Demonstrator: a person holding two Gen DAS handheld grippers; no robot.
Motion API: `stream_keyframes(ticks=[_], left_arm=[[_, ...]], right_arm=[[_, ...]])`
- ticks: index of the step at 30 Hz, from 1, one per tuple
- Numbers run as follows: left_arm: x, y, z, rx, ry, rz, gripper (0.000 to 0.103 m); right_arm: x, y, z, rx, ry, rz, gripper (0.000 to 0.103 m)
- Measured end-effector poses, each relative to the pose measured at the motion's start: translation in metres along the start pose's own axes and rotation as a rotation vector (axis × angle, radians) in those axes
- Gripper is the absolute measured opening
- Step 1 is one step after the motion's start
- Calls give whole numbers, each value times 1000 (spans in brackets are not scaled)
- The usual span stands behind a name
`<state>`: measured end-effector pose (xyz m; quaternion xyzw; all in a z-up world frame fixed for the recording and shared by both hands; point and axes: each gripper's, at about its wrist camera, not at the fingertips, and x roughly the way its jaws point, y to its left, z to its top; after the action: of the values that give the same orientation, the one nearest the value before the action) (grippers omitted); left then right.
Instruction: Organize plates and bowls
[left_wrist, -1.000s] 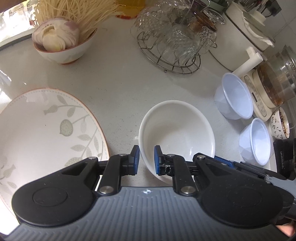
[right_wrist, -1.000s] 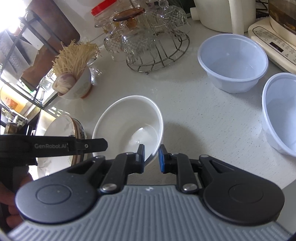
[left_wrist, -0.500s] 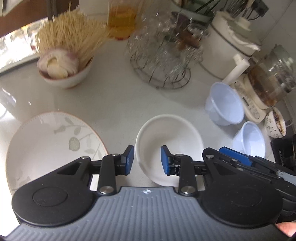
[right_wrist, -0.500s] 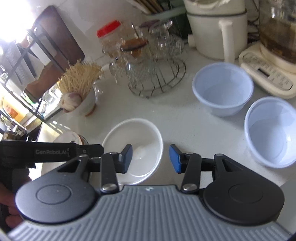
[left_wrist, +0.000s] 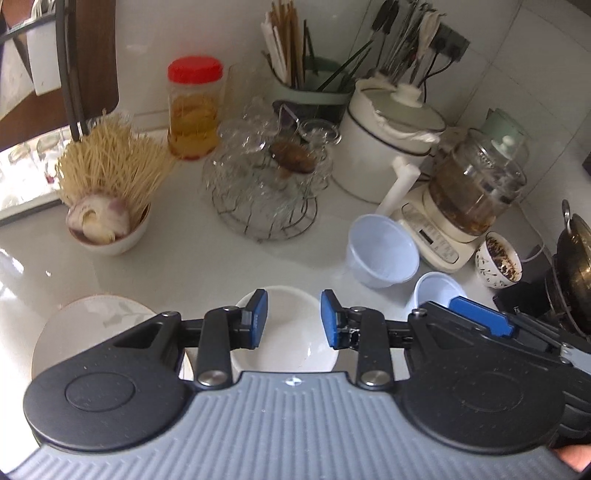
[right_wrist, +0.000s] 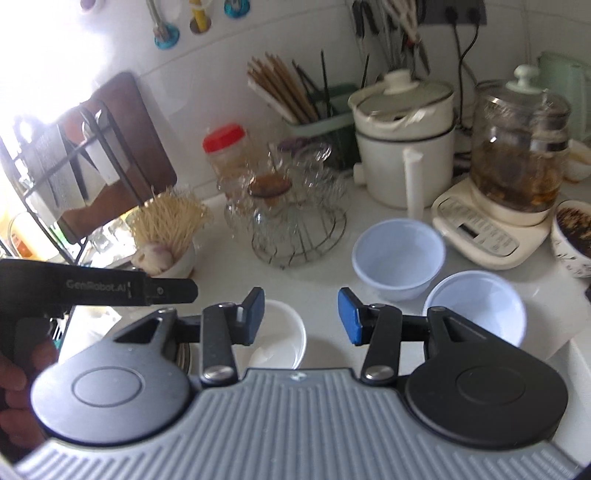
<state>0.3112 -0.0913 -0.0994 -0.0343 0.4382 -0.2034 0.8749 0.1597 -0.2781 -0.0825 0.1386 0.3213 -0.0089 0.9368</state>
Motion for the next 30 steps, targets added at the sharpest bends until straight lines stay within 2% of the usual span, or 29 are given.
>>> stream_keyframes(ticks=[8,13,24,30], left_arm=[[-18,-13,-7,22,-19,-40,36],[-22,-22,-14,33,-26,-58,38],[-4,-55,-15,119,16,-127,38],[18,-83,-11,166,57,-199,38]], right_arm=[[-32,-4,-3,-3,-76,-83,48],[-43,-10,-8,9,-94,-115,48],[-58,-34,-14,72,-109,-200,47],[-66,-54,-19,130,-113,-267,48]])
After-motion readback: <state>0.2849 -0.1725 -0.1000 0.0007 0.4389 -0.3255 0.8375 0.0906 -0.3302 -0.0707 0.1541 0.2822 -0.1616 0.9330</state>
